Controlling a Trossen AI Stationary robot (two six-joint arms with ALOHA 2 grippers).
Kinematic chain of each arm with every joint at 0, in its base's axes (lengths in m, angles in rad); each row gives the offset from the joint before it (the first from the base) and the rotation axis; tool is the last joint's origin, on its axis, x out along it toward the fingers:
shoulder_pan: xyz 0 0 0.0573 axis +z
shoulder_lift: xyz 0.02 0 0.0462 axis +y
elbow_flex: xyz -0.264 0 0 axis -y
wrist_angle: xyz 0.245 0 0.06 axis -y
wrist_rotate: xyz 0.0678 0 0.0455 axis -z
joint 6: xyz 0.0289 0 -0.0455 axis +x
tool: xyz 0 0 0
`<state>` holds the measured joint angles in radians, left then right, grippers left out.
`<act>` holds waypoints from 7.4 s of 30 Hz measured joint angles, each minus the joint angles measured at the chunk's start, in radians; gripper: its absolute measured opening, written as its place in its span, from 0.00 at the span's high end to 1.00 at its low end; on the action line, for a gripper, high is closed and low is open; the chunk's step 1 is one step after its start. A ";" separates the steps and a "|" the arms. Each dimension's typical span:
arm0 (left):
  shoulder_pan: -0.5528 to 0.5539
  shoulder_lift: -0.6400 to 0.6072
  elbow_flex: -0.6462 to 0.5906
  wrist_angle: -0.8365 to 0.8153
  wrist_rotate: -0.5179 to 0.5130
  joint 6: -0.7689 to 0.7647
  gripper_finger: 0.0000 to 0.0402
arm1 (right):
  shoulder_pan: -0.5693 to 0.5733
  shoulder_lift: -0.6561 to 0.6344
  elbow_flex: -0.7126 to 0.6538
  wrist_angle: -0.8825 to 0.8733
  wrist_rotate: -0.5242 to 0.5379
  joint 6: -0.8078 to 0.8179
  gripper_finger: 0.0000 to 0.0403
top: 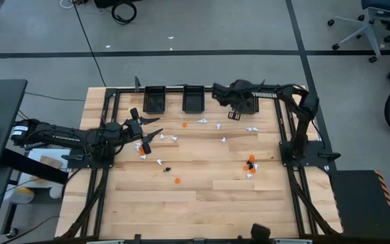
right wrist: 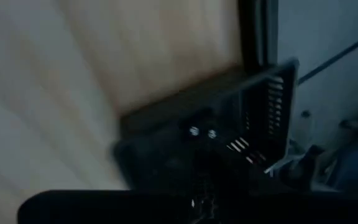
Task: Sort Halloween decoration
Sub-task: Put the black voodoo toy into the right black bin, then put the white ghost toy into the middle black bin
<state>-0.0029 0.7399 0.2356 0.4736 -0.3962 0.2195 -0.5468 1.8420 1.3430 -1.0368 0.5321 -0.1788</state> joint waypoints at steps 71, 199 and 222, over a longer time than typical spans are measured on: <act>0.064 0.464 0.000 0.154 0.243 -0.084 0.52 | 0.451 -0.308 -0.645 1.530 -0.420 0.185 0.67; 0.595 1.257 0.978 -0.297 0.430 -0.376 0.76 | 0.417 -0.645 -0.753 1.164 -0.246 0.258 0.67; 0.426 0.939 0.567 -0.063 0.439 -0.021 0.61 | 0.415 -0.645 -0.753 1.174 -0.211 0.213 0.67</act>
<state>0.4236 1.6785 0.8024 0.4107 0.0430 0.1982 -0.1314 1.1965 0.5903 0.1377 0.3214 0.0340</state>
